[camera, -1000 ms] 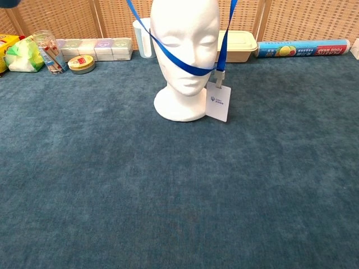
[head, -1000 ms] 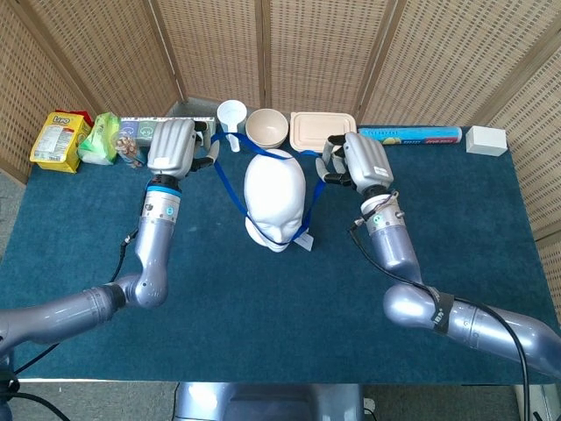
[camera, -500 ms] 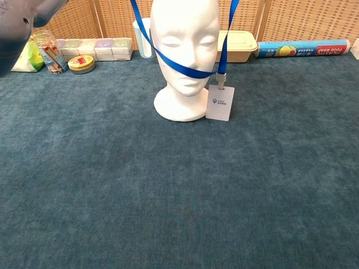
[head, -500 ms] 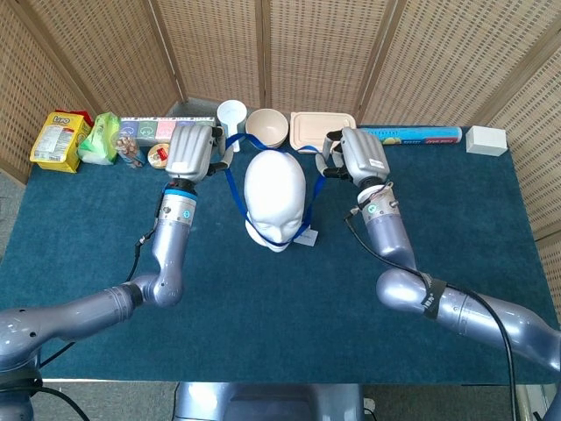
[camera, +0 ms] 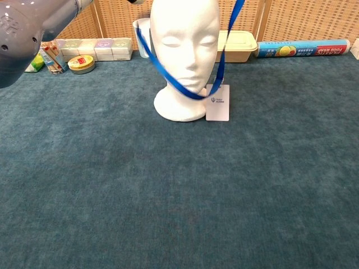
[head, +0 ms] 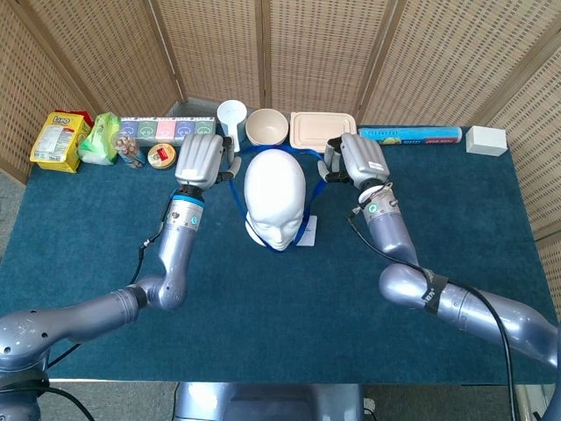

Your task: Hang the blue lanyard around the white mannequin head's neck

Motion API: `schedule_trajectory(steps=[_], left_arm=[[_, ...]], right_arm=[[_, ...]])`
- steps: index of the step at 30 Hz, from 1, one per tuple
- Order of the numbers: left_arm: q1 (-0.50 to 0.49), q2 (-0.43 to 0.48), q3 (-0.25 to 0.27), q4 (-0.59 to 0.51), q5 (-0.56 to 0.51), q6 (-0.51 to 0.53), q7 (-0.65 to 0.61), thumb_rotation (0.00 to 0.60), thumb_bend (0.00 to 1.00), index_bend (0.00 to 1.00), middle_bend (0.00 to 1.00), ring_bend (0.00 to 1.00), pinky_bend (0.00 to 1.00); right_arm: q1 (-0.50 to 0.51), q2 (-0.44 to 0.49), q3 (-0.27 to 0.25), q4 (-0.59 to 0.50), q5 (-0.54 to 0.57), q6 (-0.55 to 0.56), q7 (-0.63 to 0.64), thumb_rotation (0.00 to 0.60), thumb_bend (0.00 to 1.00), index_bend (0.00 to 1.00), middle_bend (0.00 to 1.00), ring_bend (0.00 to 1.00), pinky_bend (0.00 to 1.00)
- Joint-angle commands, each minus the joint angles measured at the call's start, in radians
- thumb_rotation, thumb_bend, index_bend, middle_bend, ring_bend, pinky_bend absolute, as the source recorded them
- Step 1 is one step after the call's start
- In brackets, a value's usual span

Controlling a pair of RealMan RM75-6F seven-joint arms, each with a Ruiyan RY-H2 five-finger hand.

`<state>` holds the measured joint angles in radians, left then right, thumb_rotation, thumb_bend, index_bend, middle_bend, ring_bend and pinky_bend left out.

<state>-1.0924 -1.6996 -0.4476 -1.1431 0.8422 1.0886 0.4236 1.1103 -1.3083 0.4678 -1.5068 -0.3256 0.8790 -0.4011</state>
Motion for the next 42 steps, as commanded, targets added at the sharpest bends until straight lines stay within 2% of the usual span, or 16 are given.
schedule_trajectory(steps=[1,2,5,13,16,21,25,28,32,37,40,42], left_arm=[[0.005,0.016,-0.002,-0.024,-0.026,-0.023,0.018,0.486,0.26,0.42,0.45,0.38,0.51],[0.006,0.021,-0.002,-0.030,-0.034,-0.030,0.027,0.485,0.25,0.38,0.39,0.32,0.43],[0.007,0.033,-0.005,-0.049,-0.052,-0.038,0.043,0.481,0.21,0.31,0.31,0.22,0.30],[0.018,0.055,-0.011,-0.084,-0.066,-0.033,0.045,0.477,0.19,0.27,0.27,0.18,0.25],[0.027,0.066,-0.012,-0.103,-0.070,-0.033,0.037,0.466,0.19,0.26,0.28,0.18,0.25],[0.053,0.106,-0.013,-0.159,-0.069,-0.023,0.021,0.437,0.19,0.26,0.28,0.18,0.25],[0.076,0.137,-0.024,-0.209,-0.083,-0.017,-0.001,0.425,0.23,0.26,0.28,0.18,0.25],[0.106,0.193,-0.038,-0.277,-0.119,-0.028,-0.020,0.427,0.23,0.26,0.28,0.18,0.25],[0.140,0.262,-0.032,-0.349,-0.148,-0.044,-0.020,0.423,0.23,0.26,0.28,0.18,0.25],[0.218,0.360,0.018,-0.452,-0.124,-0.041,-0.041,0.421,0.23,0.26,0.28,0.18,0.25],[0.301,0.431,0.074,-0.520,-0.058,-0.017,-0.088,0.424,0.23,0.26,0.28,0.18,0.25],[0.333,0.457,0.094,-0.542,-0.022,-0.007,-0.117,0.426,0.23,0.26,0.28,0.18,0.25]], right_arm=[[-0.001,0.015,-0.008,0.000,0.006,-0.033,0.015,0.520,0.48,0.39,0.46,0.59,0.67],[-0.001,0.019,-0.009,-0.001,0.009,-0.046,0.021,0.498,0.48,0.36,0.42,0.55,0.65],[-0.002,0.029,-0.011,-0.003,0.008,-0.069,0.039,0.453,0.47,0.30,0.36,0.46,0.58],[-0.017,0.066,-0.012,-0.018,-0.008,-0.151,0.121,0.361,0.41,0.26,0.28,0.32,0.38],[-0.027,0.075,-0.007,-0.022,-0.029,-0.169,0.157,0.343,0.40,0.25,0.26,0.28,0.34],[-0.054,0.089,0.010,-0.031,-0.088,-0.182,0.239,0.332,0.39,0.25,0.26,0.28,0.33],[-0.077,0.092,0.027,-0.036,-0.133,-0.176,0.302,0.331,0.39,0.25,0.27,0.28,0.33],[-0.109,0.102,0.044,-0.049,-0.175,-0.152,0.361,0.330,0.39,0.25,0.28,0.28,0.33],[-0.152,0.113,0.058,-0.072,-0.230,-0.119,0.422,0.328,0.39,0.27,0.30,0.30,0.34],[-0.229,0.139,0.050,-0.116,-0.313,-0.054,0.482,0.329,0.39,0.31,0.34,0.34,0.40],[-0.318,0.159,0.029,-0.173,-0.400,0.029,0.537,0.329,0.39,0.34,0.36,0.37,0.40],[-0.353,0.167,0.017,-0.196,-0.446,0.058,0.559,0.328,0.39,0.35,0.37,0.37,0.40]])
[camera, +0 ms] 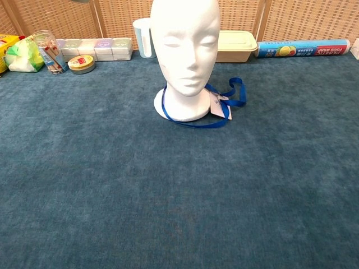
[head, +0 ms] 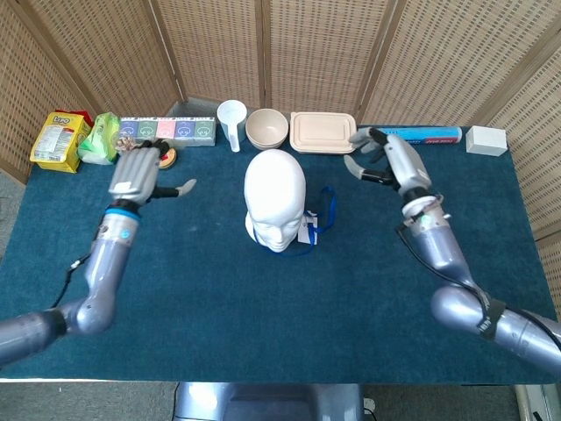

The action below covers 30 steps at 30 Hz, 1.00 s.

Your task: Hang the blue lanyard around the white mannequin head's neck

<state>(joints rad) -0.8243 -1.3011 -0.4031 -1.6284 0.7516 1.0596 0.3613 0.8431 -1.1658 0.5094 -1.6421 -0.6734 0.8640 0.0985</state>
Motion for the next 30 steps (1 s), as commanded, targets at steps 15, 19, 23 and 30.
schedule_trajectory(steps=[15,19,23,30], left_arm=[[0.397,0.234,0.255,-0.137,0.372,0.199,-0.336,0.423,0.23,0.27,0.28,0.19,0.25],[0.471,0.245,0.295,-0.127,0.431,0.266,-0.378,0.422,0.23,0.29,0.29,0.19,0.25],[0.538,0.257,0.339,-0.127,0.485,0.320,-0.400,0.417,0.23,0.32,0.31,0.20,0.25],[0.645,0.255,0.417,-0.140,0.591,0.430,-0.355,0.424,0.23,0.34,0.32,0.21,0.25]], right_arm=[[-0.401,0.128,-0.213,-0.205,-0.430,0.314,0.171,0.331,0.39,0.40,0.43,0.40,0.40],[-0.452,0.134,-0.265,-0.187,-0.473,0.348,0.149,0.330,0.39,0.40,0.44,0.40,0.40],[-0.504,0.137,-0.314,-0.176,-0.512,0.388,0.120,0.328,0.39,0.41,0.44,0.40,0.40],[-0.580,0.127,-0.392,-0.152,-0.560,0.478,-0.058,0.328,0.39,0.42,0.44,0.40,0.40]])
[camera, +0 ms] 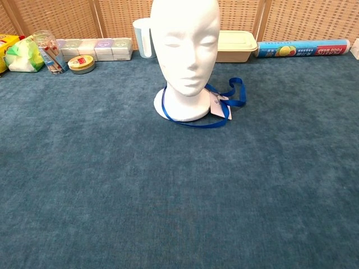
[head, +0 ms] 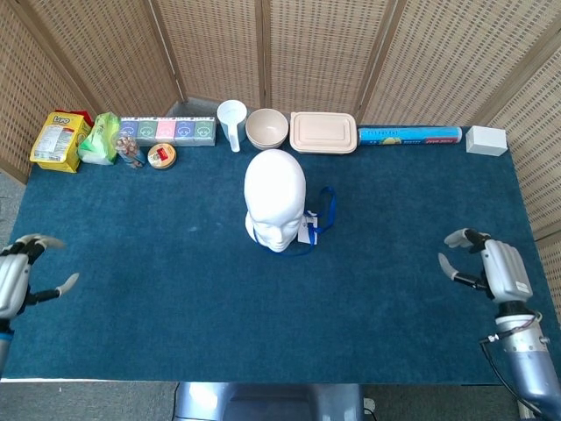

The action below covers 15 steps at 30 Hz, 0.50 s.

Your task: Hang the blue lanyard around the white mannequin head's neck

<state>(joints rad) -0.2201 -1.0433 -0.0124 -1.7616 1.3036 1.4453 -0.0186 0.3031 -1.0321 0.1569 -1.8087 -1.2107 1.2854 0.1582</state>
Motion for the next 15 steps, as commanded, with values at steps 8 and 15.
schedule_trajectory(steps=[8,15], left_arm=[[0.138,-0.009,0.087,-0.045,0.101,0.122,0.063,0.425,0.23,0.36,0.34,0.23,0.25],[0.176,-0.004,0.102,-0.092,0.138,0.141,0.096,0.429,0.23,0.37,0.34,0.24,0.25]], right_arm=[[-0.121,-0.019,-0.088,-0.024,-0.035,0.175,-0.310,0.326,0.39,0.42,0.45,0.40,0.40],[-0.166,-0.004,-0.108,-0.042,-0.081,0.219,-0.332,0.331,0.39,0.43,0.46,0.40,0.40]])
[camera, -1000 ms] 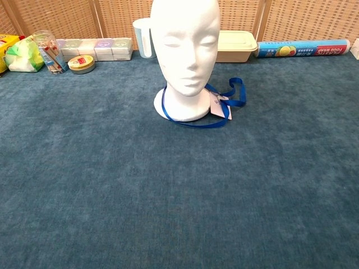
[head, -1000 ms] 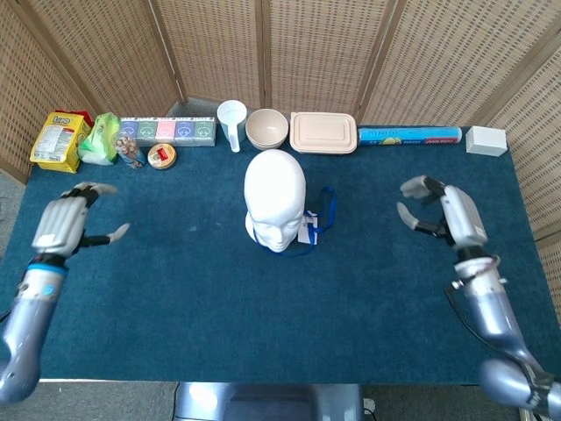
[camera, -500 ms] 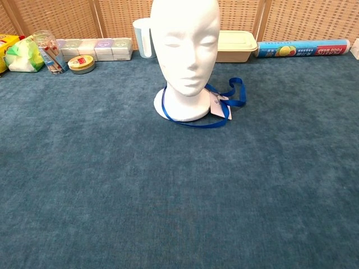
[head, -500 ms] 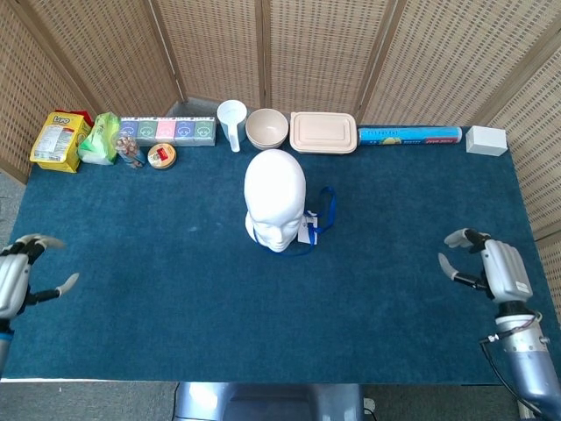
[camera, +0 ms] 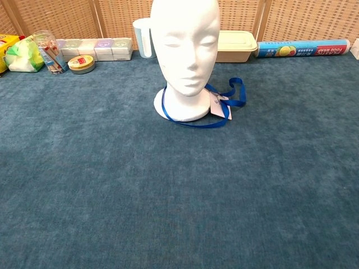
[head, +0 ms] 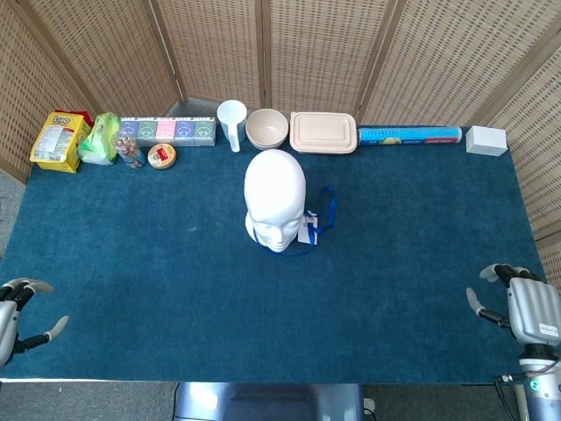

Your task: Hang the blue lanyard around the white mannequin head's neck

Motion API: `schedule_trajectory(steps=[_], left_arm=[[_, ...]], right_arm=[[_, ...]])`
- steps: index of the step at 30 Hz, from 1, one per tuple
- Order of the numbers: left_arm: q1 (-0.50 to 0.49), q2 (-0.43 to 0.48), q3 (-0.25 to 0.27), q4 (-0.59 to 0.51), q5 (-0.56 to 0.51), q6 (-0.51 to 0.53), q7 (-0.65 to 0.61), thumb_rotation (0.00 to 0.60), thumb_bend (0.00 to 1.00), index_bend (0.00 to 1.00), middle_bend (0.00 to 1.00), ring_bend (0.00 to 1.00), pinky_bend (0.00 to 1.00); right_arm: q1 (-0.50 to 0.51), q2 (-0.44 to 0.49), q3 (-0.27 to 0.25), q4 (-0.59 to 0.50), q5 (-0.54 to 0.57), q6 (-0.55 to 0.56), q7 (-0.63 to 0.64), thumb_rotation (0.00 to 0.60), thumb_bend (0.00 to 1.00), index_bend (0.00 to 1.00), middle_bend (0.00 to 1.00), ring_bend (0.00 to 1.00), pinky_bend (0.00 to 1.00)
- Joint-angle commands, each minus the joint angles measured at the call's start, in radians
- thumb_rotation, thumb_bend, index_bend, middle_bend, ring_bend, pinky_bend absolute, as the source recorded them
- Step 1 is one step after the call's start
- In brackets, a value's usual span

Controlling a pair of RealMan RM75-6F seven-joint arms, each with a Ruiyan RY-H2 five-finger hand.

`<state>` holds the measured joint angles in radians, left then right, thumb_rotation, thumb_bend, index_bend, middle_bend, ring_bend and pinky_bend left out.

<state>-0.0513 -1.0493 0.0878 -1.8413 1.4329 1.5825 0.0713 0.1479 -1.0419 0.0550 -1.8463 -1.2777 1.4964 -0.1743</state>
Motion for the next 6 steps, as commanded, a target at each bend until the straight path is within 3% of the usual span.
schedule_trajectory(steps=[1,6], left_arm=[[0.010,0.005,0.001,-0.018,0.014,0.005,0.010,0.428,0.23,0.37,0.34,0.24,0.25],[0.019,0.015,-0.011,-0.036,0.024,0.013,0.026,0.430,0.23,0.37,0.34,0.24,0.25]], right_arm=[[-0.015,0.009,-0.007,-0.005,-0.021,0.012,0.002,0.329,0.39,0.43,0.46,0.40,0.40],[-0.031,0.016,-0.003,-0.015,-0.039,0.029,0.003,0.331,0.39,0.44,0.47,0.40,0.40]])
